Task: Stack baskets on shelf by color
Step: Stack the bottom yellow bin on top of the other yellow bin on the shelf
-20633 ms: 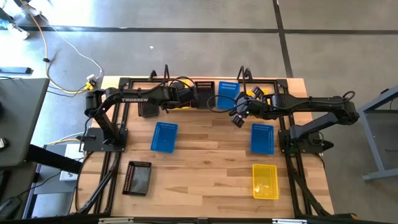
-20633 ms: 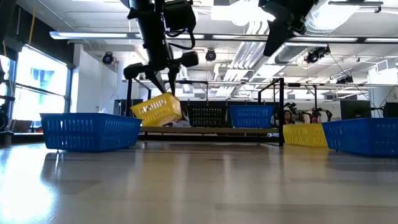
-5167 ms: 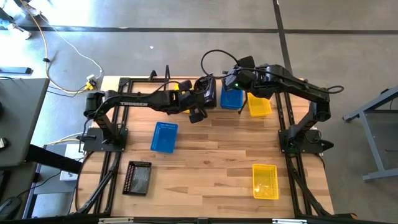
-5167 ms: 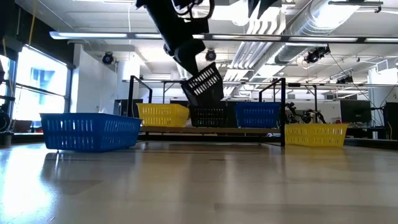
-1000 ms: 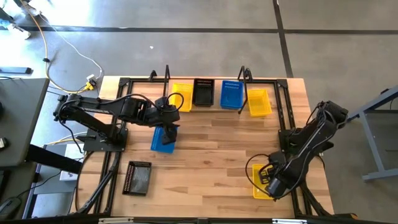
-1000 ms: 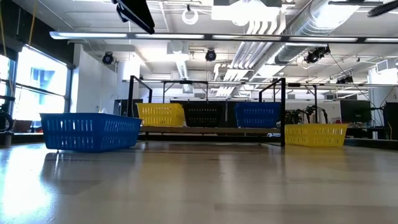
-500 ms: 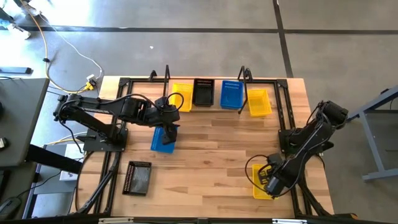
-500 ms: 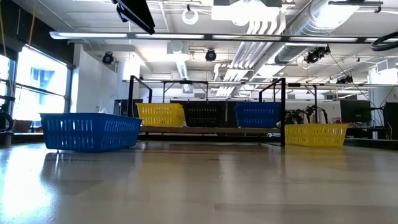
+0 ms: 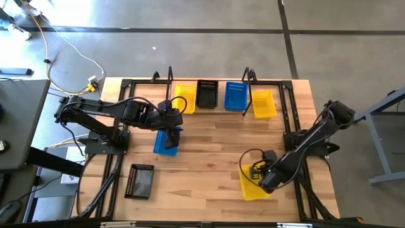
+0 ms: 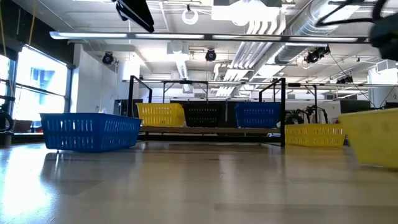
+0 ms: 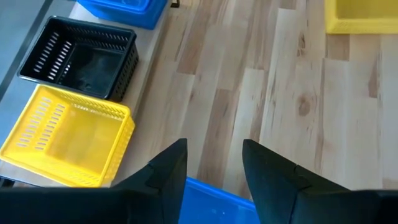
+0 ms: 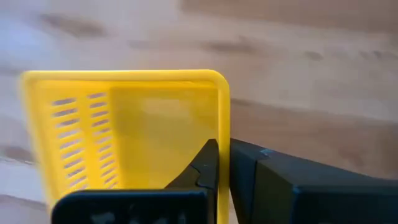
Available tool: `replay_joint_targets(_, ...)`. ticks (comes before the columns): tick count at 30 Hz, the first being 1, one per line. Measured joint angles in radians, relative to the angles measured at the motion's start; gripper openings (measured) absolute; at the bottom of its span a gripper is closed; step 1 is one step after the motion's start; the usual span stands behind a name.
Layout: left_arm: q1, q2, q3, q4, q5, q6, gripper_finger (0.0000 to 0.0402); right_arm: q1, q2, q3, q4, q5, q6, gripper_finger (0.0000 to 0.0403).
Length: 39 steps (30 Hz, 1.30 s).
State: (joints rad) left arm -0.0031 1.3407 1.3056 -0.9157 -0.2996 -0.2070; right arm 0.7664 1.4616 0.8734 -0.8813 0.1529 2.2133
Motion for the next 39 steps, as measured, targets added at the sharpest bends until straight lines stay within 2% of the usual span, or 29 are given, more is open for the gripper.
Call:
replay_joint_targets(9,-0.044,0.000,0.000,0.002,-0.002,0.033,0.0144,-0.153,-0.001,0.178,-0.081,0.231,-0.176,0.0002)
replay_joint_targets(19,-0.082,0.000,0.000,0.064,-0.030,0.068,0.0144,-0.403,-0.001,0.329,-0.102,0.441,-0.418,0.0001)
replay_joint_targets(30,-0.119,0.003,0.000,0.134,-0.110,0.237,0.0144,-0.599,-0.001,0.421,-0.056,0.518,-0.602,0.0000)
replay_joint_targets(39,-0.128,0.074,0.000,0.211,-0.139,0.425,0.0144,-0.688,-0.001,0.422,0.133,0.537,-0.761,0.0000)
